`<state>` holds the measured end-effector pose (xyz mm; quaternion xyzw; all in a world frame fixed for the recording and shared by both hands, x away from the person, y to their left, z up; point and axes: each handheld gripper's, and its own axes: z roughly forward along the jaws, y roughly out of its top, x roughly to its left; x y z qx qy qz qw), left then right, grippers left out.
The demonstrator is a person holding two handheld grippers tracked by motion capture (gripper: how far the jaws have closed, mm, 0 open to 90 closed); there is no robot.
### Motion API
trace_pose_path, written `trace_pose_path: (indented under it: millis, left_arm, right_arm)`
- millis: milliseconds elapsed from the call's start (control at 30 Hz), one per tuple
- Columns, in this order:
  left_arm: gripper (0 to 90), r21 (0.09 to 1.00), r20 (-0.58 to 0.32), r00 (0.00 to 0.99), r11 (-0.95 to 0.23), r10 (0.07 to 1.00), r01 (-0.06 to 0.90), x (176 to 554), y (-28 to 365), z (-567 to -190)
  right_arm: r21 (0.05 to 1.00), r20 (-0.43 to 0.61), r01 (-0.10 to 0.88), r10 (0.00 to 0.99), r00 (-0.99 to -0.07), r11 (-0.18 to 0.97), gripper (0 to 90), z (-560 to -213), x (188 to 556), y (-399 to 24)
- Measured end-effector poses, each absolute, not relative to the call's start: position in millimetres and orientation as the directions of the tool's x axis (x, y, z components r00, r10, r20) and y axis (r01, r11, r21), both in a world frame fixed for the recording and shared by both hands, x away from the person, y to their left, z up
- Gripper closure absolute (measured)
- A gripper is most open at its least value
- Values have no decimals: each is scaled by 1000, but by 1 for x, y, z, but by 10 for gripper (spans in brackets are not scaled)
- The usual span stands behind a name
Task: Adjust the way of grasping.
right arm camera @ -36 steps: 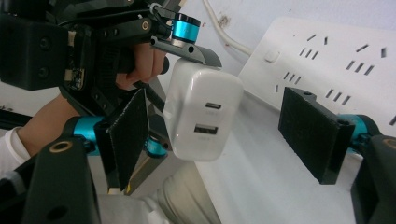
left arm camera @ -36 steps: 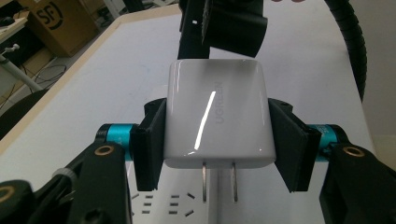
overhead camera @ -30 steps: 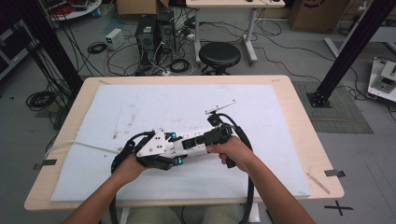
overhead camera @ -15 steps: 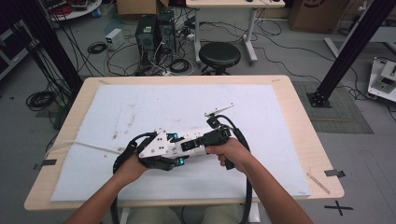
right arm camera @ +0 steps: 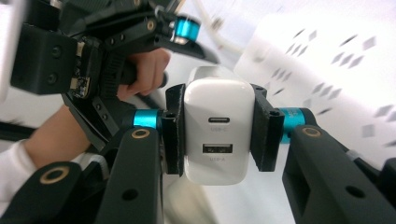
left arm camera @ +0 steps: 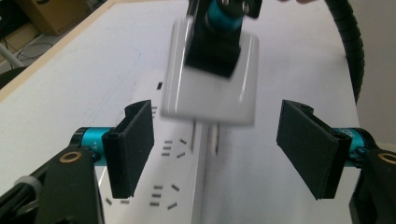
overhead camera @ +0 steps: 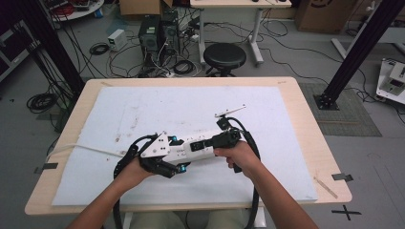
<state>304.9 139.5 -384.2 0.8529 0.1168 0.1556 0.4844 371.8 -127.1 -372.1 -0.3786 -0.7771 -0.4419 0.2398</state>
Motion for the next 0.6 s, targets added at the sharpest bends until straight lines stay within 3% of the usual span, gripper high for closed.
trace_pose_path:
  millis: [133,333,600]
  left_arm:
    - [266,893,86,904,-435,419,117,306,156,-388]
    - [266,901,75,870,-407,487,150,307,174,-387]
    - [266,908,55,814,-368,579,200,305,195,-386]
  right_arm:
    - [598,614,744,425,-665,299,634,-368,367,-141]
    - [668,506,676,477,-719,311,634,-364,362,-155]
    - [703,384,610,527,-758,365,635,-355,356,-171]
